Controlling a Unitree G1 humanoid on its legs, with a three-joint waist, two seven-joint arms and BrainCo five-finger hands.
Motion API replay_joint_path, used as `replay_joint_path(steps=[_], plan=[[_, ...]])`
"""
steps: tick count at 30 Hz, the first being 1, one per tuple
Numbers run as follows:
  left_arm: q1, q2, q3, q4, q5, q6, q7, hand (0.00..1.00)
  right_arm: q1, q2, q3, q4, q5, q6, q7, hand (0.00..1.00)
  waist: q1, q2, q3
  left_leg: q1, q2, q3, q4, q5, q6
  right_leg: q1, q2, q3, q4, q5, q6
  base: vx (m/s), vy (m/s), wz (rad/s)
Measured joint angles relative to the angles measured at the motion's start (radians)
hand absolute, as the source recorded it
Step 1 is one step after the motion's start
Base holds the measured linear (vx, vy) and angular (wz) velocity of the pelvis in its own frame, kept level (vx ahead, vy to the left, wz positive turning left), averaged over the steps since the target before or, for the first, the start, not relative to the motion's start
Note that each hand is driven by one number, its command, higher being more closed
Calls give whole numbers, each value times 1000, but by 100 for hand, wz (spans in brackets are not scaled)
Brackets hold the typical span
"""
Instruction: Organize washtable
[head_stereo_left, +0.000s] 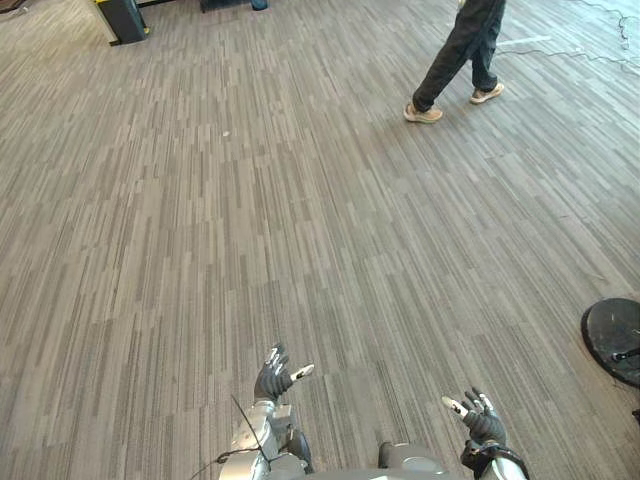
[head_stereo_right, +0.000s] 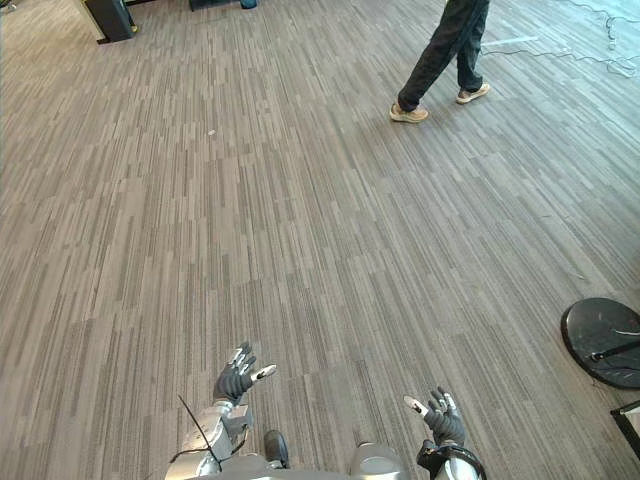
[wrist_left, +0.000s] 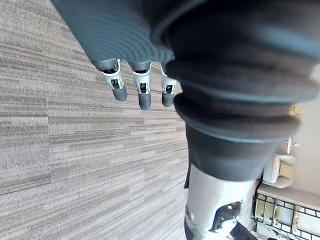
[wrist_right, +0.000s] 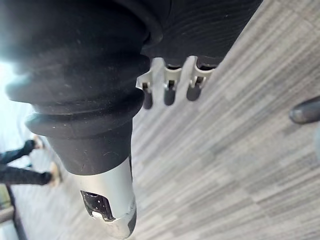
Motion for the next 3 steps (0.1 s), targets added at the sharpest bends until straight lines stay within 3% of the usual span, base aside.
replay_joint_path(steps=[3], plan=[[0,2,-15,50,6,-1,-3,0,-8,-4,22,43,-6,-1,-2,0,-2,-3,-2,5,3,-6,-19,10,-4,-1,9,0,-3,0,0,-9,-11,0]])
